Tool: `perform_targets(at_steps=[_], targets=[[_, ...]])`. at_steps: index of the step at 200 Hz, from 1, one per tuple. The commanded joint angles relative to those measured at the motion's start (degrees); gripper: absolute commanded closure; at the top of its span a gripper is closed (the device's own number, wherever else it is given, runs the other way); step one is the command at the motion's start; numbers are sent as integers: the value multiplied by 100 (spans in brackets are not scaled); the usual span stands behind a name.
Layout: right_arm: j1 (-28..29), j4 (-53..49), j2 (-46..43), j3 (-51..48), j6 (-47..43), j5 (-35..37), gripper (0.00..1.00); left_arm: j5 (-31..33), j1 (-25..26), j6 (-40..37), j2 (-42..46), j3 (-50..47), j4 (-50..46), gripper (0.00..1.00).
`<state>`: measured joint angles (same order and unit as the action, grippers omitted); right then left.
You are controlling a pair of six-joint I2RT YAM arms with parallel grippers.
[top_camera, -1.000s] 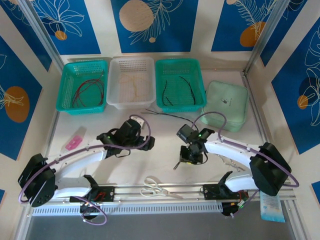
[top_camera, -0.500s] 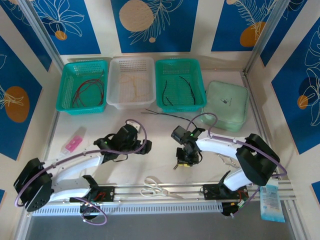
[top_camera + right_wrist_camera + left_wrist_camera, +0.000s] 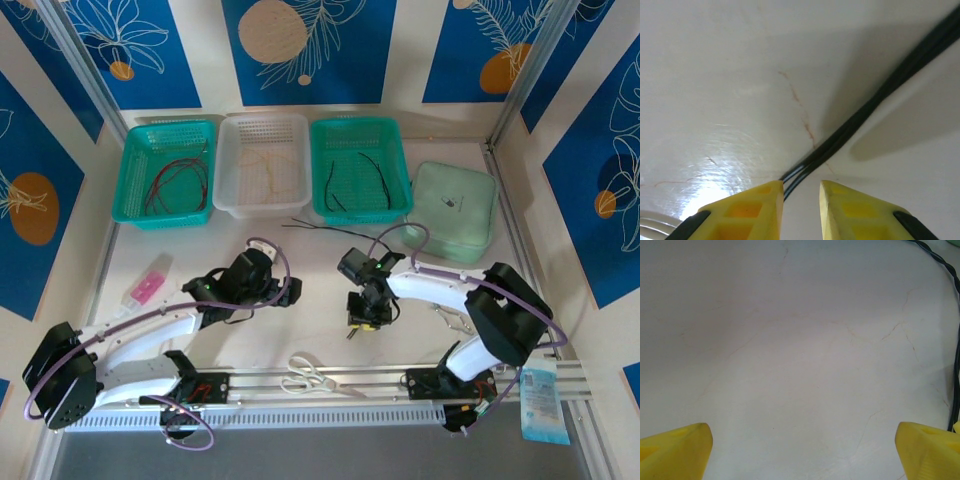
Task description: Untangle the cables
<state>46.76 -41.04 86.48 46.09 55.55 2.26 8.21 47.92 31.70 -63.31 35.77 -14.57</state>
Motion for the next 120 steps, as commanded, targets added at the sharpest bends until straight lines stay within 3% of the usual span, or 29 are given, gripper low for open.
perform_targets(at_steps=[1,69,120], targets=[[-9,-45,103,142,-57,-182,74,89,42,113,51,18,-134,6],[48,-174,418,151,-80,-77,78,76,42,140,47,31,-188,7],[60,-218,569,111,-131,48,88,42,42,160,-16,87,-217,7]])
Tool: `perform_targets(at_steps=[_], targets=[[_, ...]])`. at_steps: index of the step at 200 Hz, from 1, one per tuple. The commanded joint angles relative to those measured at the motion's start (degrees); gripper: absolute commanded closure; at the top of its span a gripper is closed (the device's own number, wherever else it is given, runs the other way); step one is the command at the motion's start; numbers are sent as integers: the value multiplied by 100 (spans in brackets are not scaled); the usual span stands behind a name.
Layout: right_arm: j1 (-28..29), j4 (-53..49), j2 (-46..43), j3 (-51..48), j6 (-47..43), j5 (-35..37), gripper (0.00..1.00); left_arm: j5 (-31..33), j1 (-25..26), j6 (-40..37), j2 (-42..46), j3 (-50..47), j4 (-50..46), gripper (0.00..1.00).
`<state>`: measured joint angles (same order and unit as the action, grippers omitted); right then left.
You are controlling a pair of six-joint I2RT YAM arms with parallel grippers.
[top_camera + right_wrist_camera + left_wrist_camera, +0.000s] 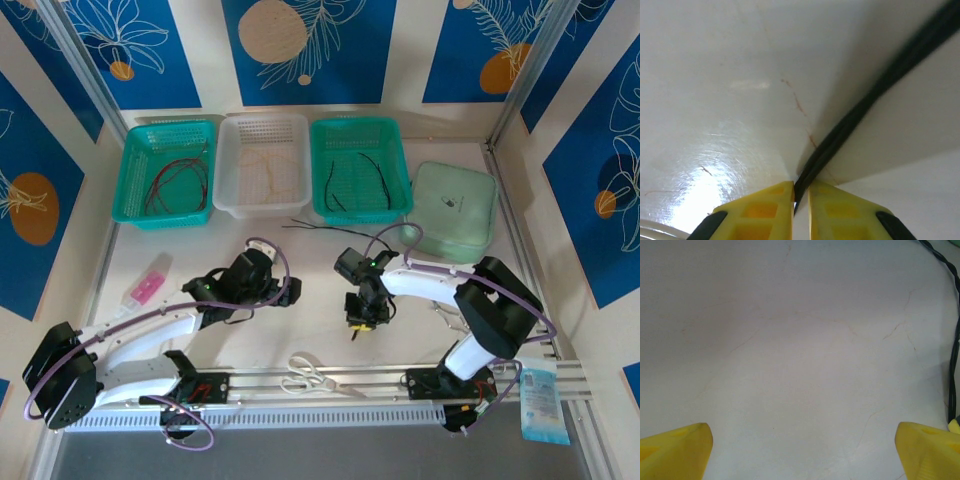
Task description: Untangle the cables
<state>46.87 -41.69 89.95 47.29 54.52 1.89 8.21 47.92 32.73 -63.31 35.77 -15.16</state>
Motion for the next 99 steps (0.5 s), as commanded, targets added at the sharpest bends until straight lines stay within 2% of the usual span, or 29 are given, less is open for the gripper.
perform_targets(at_steps=[1,34,80,99], targets=[[50,-149,219,-9,-29,89,88,41,46,57,-24,97,-165,7],[47,-35,281,-78,-75,118,91,-82,46,31,-160,168,-144,8],[16,-4,110,-142,-117,98,100,-199,54,32,-182,211,-132,9],[-17,-171,-210,-65,-123,129,100,-603,64,-70,-207,193,87,12]])
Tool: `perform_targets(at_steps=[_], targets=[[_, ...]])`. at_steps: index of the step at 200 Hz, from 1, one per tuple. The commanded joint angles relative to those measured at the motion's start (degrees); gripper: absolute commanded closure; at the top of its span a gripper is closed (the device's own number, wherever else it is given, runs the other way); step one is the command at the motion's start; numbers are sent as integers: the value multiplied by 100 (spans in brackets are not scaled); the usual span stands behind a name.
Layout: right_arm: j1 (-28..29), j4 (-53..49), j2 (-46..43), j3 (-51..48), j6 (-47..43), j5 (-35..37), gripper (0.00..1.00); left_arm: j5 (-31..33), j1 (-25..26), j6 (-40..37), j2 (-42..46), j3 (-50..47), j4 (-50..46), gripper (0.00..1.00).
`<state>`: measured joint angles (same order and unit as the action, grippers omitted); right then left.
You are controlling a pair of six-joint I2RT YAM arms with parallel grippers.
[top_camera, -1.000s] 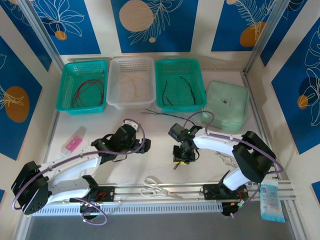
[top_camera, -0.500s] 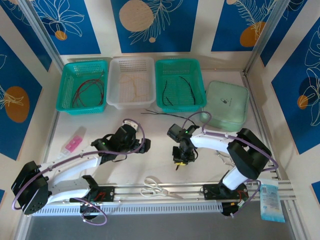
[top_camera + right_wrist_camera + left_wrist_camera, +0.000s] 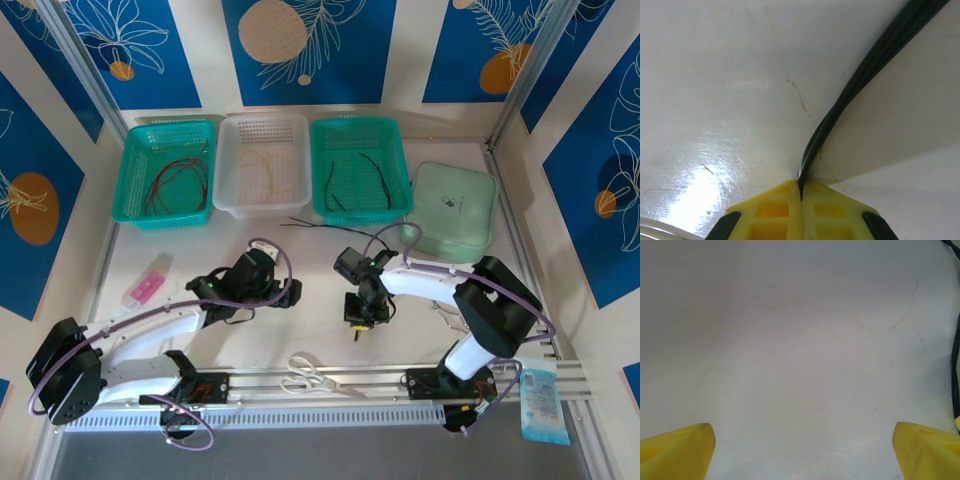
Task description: Untangle the cables
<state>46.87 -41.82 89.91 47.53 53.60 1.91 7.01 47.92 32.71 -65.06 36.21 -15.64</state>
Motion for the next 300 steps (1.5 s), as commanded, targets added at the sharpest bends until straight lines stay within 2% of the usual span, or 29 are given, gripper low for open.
perform_targets(at_steps=[1,19,39,72,104,126,150,198,225,265,300], targets=[[-19,-168,-226,-92,-33,126,100,-526,62,-88,-33,141,168,12],[-164,-142,-713,-105,-102,55,100,-1372,86,-228,-29,-27,850,15],[-482,212,-1372,-286,-358,-176,100,-2126,99,-28,-64,-167,1627,17],[-1317,1196,-2371,-799,-704,-1147,100,-2727,95,381,-306,-140,2497,21],[-1719,1845,-3241,-970,-696,-1524,100,-3211,96,726,-561,23,3193,25],[-1958,2063,-3576,-1009,-670,-1847,100,-3634,104,1076,-836,140,3805,32],[-2128,2108,-3739,-987,-814,-2121,100,-4028,112,1320,-1212,348,4142,46],[-2156,2003,-3792,-934,-847,-2265,100,-4142,213,1483,-1630,628,4444,59],[-2165,2079,-3805,-956,-766,-2410,100,-4101,246,1406,-1750,747,4218,67],[-2174,2107,-3811,-957,-719,-2482,100,-4000,284,1345,-1851,754,4097,68],[-2174,2091,-3817,-950,-720,-2507,100,-3948,327,1267,-1875,792,3938,77]])
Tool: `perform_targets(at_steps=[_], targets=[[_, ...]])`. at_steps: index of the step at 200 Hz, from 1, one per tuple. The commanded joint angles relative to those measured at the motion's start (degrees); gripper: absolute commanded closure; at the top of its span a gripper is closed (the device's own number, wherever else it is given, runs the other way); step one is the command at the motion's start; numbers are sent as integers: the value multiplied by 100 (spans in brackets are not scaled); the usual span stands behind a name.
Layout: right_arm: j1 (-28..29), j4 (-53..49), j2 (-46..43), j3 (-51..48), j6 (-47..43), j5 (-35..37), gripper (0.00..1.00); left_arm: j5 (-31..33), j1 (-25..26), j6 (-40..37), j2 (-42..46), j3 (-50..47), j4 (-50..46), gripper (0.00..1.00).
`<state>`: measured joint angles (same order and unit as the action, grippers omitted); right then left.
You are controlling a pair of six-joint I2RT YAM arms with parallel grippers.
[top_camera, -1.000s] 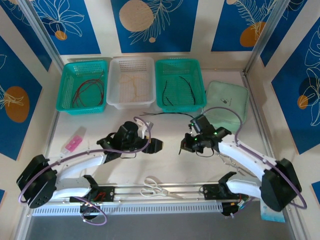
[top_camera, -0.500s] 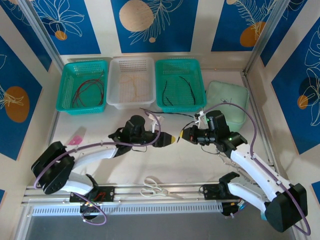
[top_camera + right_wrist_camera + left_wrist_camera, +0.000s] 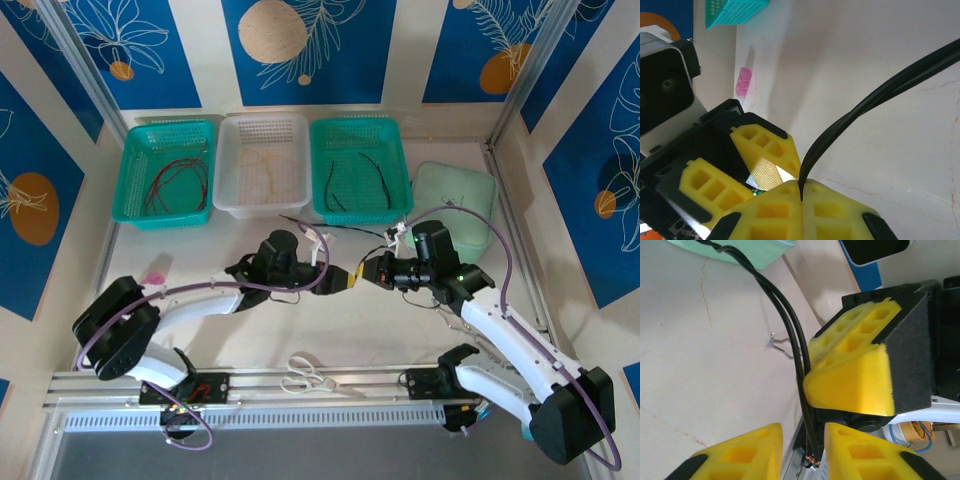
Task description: Untangle the cables
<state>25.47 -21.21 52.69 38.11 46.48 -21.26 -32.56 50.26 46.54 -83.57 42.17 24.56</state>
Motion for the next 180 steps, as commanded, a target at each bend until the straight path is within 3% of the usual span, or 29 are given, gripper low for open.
perform_targets(at_steps=[1,23,52,164,180], targets=[[-34,29,-93,-7,-8,-188,100,6,96,-118,-26,195,-82,77],[-43,27,-102,-14,2,-196,100,17,105,-126,-28,195,-91,81],[-43,-9,-114,-6,-20,-186,100,81,98,-143,7,186,-111,96],[-234,-914,-265,144,-214,255,100,878,46,-531,544,43,-769,100],[-321,-931,-348,162,-171,246,100,1242,-34,-554,736,55,-1123,100]])
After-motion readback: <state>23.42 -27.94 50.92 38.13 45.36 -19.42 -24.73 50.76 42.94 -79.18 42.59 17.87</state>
